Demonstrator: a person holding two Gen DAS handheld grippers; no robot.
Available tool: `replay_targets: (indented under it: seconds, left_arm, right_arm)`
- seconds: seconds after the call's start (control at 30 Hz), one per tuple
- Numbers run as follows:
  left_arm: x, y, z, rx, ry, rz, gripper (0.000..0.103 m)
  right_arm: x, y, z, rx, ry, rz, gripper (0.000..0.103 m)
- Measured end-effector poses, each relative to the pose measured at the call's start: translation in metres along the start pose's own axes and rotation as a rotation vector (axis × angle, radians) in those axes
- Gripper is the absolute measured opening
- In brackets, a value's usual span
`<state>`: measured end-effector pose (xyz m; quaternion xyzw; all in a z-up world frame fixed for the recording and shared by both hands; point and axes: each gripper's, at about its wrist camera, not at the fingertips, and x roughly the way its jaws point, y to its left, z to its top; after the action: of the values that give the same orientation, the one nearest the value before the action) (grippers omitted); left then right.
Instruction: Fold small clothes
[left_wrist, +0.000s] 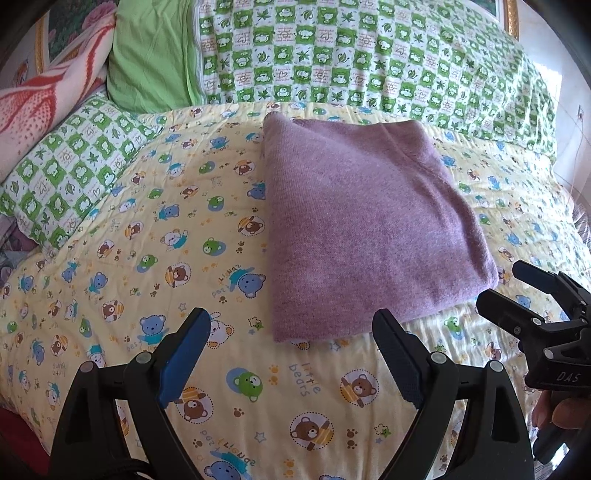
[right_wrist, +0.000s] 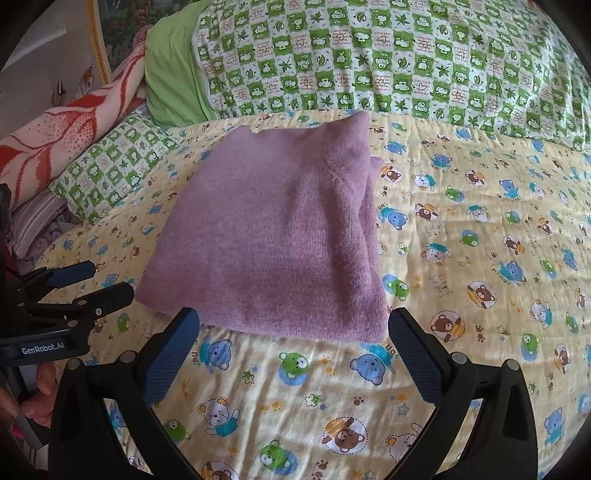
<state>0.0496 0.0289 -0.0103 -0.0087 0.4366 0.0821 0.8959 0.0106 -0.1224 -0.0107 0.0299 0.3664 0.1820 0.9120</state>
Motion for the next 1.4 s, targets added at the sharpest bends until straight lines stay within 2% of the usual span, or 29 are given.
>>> replay_targets:
  seconds: [1.4]
  left_arm:
    - [0.004, 0.003, 0.01, -0.001, 0.009, -0.021, 0.091]
  right_arm:
    - [-0.004, 0.004, 0.011, 0.0, -0.022, 0.02, 0.102]
